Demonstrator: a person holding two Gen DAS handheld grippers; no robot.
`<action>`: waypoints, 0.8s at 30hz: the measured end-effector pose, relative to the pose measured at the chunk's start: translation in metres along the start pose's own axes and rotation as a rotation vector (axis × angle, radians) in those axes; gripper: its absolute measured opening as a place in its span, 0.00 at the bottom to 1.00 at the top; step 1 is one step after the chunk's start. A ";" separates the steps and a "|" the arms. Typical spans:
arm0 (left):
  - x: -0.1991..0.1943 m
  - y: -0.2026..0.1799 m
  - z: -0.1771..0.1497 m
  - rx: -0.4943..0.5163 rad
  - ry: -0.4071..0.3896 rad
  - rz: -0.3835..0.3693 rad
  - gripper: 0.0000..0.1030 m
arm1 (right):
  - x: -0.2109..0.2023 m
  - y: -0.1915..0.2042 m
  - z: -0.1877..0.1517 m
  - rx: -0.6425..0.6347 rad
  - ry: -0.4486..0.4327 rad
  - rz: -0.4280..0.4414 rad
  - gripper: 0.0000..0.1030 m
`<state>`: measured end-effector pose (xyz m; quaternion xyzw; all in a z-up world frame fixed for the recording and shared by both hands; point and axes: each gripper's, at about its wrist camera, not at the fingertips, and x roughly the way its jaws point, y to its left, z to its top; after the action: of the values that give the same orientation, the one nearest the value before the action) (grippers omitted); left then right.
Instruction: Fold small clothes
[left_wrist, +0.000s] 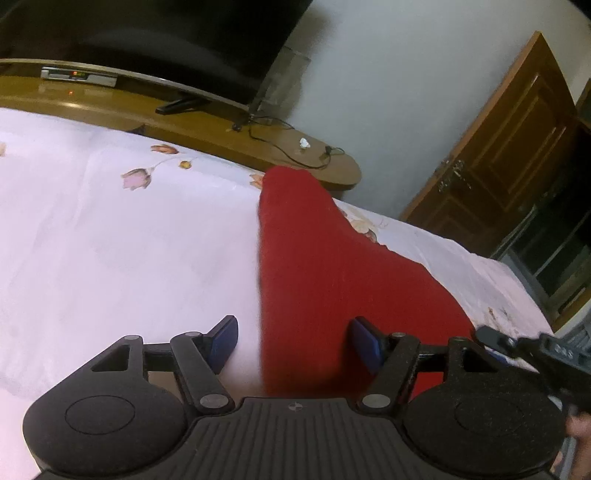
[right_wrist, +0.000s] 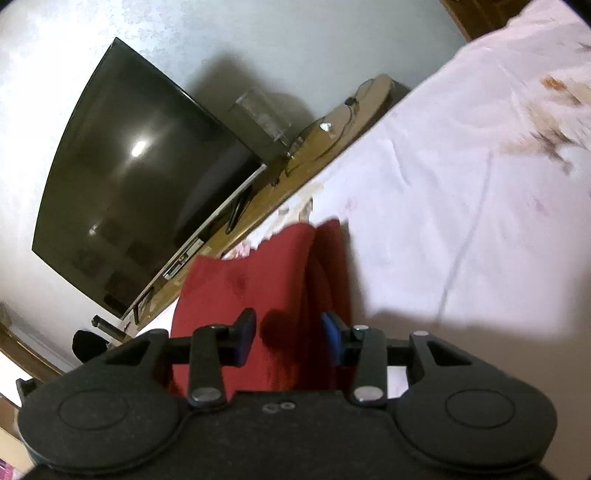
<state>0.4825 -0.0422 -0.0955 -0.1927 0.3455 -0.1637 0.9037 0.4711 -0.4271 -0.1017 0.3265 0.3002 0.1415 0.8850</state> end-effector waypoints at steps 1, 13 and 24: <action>0.005 0.000 0.002 0.003 0.003 0.000 0.66 | 0.006 0.002 0.003 -0.012 0.007 -0.002 0.37; 0.029 -0.007 0.011 0.041 -0.008 -0.009 0.59 | 0.014 0.038 -0.003 -0.369 -0.138 -0.082 0.09; 0.043 -0.021 0.025 0.092 0.050 0.075 0.69 | 0.042 0.027 -0.011 -0.412 -0.073 -0.249 0.18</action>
<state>0.5267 -0.0731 -0.0931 -0.1339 0.3669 -0.1503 0.9082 0.4957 -0.3830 -0.1087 0.1044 0.2708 0.0778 0.9538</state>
